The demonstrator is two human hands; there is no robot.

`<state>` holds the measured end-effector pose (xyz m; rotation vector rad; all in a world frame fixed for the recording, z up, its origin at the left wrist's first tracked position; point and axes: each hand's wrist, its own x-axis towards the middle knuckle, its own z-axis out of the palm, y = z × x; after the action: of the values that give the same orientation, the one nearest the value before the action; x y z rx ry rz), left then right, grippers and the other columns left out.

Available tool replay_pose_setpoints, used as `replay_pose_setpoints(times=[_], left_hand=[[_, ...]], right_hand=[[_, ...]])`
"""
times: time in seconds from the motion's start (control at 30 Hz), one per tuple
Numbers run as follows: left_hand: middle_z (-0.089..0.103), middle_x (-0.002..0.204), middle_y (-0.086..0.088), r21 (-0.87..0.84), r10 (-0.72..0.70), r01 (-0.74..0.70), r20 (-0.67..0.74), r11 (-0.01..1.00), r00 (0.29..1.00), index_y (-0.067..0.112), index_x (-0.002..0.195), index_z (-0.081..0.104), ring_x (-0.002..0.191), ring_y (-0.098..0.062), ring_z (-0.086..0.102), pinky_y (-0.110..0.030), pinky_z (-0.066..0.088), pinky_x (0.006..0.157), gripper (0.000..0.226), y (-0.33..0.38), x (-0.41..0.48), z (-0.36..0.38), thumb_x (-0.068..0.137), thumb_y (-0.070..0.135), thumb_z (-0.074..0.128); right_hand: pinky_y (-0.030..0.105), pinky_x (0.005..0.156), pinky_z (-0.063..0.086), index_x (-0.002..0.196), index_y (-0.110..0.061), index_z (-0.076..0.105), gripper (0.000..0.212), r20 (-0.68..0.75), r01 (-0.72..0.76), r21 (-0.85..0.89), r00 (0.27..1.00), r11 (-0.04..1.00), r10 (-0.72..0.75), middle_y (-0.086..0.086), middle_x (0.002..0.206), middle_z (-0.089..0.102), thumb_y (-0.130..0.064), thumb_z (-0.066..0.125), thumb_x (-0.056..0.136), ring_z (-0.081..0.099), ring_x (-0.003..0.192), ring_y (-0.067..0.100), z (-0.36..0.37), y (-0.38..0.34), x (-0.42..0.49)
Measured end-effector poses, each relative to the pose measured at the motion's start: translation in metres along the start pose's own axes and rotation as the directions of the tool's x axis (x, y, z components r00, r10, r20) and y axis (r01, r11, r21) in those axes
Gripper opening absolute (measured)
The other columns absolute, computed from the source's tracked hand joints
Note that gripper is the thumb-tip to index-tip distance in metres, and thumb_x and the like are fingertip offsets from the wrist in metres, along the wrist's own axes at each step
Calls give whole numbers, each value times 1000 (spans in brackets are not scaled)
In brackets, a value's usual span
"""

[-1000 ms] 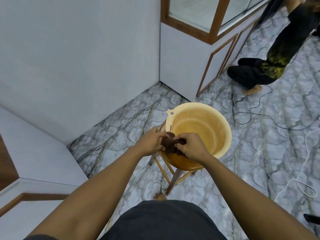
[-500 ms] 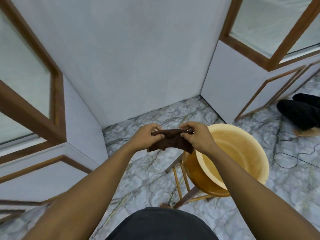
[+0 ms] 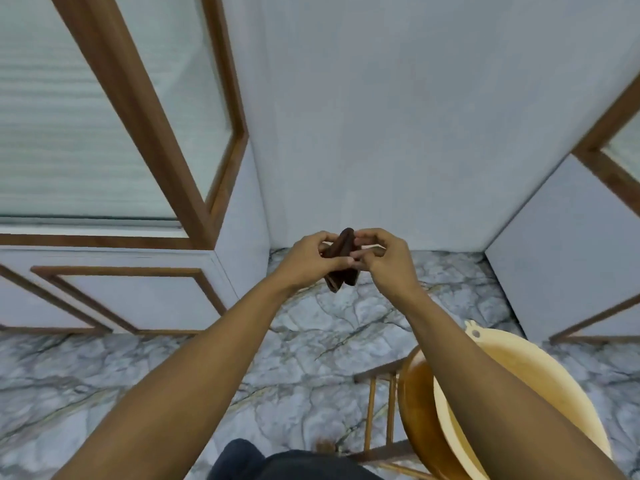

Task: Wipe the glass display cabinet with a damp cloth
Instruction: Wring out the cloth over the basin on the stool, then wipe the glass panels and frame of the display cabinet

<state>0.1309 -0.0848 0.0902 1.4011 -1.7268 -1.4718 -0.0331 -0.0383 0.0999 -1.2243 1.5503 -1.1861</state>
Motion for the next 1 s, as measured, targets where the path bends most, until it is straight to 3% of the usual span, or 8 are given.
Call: replay_pose_setpoints(times=[0.13, 0.27, 0.43, 0.57, 0.67, 0.8, 0.9, 1.0], left_hand=[[74, 108, -2, 60, 0, 8, -144, 998, 990, 24, 121, 62, 99, -17, 71, -40, 58, 92, 48, -1, 1, -19, 78, 29, 82], [75, 104, -5, 16, -30, 34, -190, 999, 981, 22, 117, 67, 97, -21, 71, -46, 57, 95, 33, -7, 14, -56, 86, 13, 71], [73, 112, -14, -184, -13, -4, -88, 983, 996, 13, 123, 67, 107, -32, 70, -46, 59, 90, 29, -2, 38, -108, 95, 8, 61], [74, 111, -13, -296, -2, 13, 39, 955, 999, 9, 120, 70, 99, -23, 71, -36, 60, 86, 26, 10, 54, -147, 101, 17, 53], [75, 110, -13, -285, -1, 22, 74, 958, 997, 15, 116, 72, 94, -21, 70, -38, 58, 89, 32, 14, 68, -174, 104, 28, 46], [71, 118, 6, -49, 65, -74, -157, 996, 985, 31, 119, 66, 106, -12, 68, -41, 51, 105, 30, 25, 83, -198, 106, 35, 38], [59, 130, 18, 120, 237, -211, -285, 970, 929, 32, 134, 58, 119, -1, 56, -16, 41, 100, 35, 48, 90, -220, 106, 40, 38], [53, 143, 15, 53, 257, -258, -394, 965, 883, 35, 142, 50, 130, -2, 49, -19, 35, 106, 40, 71, 115, -246, 106, 43, 36]], right_hand=[[32, 79, 63, 99, -20, 67, 40, 44, 1, 33, 999, 999, -2, 7, 100, 69, 15, 52, 89, 74, 87, 21, 25, -15, 20], [24, 89, 54, 115, -22, 67, 35, 90, 230, -264, 973, 937, -214, -4, 117, 66, -2, 68, 86, 62, 108, 10, 47, -15, 37], [2, 103, 30, 154, -22, 35, 83, 350, 315, -298, 914, 901, -204, -10, 153, 30, -31, 80, 85, 34, 133, -1, 86, -25, 67], [18, 109, 38, 159, -24, 19, 98, 353, 285, -299, 920, 911, -172, -12, 148, 25, -32, 81, 84, 38, 130, 2, 119, -41, 100], [36, 102, 51, 153, -21, 30, 76, 246, 309, -296, 939, 904, -240, -5, 134, 38, -6, 68, 90, 50, 113, 4, 137, -49, 127], [45, 91, 57, 148, -29, 36, 67, 198, 315, -242, 942, 918, -271, -14, 122, 45, -2, 59, 90, 57, 110, 13, 156, -59, 163], [29, 74, 59, 151, -25, 31, 69, 190, 345, -159, 930, 925, -314, -5, 120, 47, 5, 54, 93, 61, 108, 18, 172, -77, 203], [20, 68, 55, 157, -19, 20, 74, 225, 402, -125, 902, 907, -368, 0, 125, 45, 9, 50, 95, 61, 106, 14, 188, -109, 253]])
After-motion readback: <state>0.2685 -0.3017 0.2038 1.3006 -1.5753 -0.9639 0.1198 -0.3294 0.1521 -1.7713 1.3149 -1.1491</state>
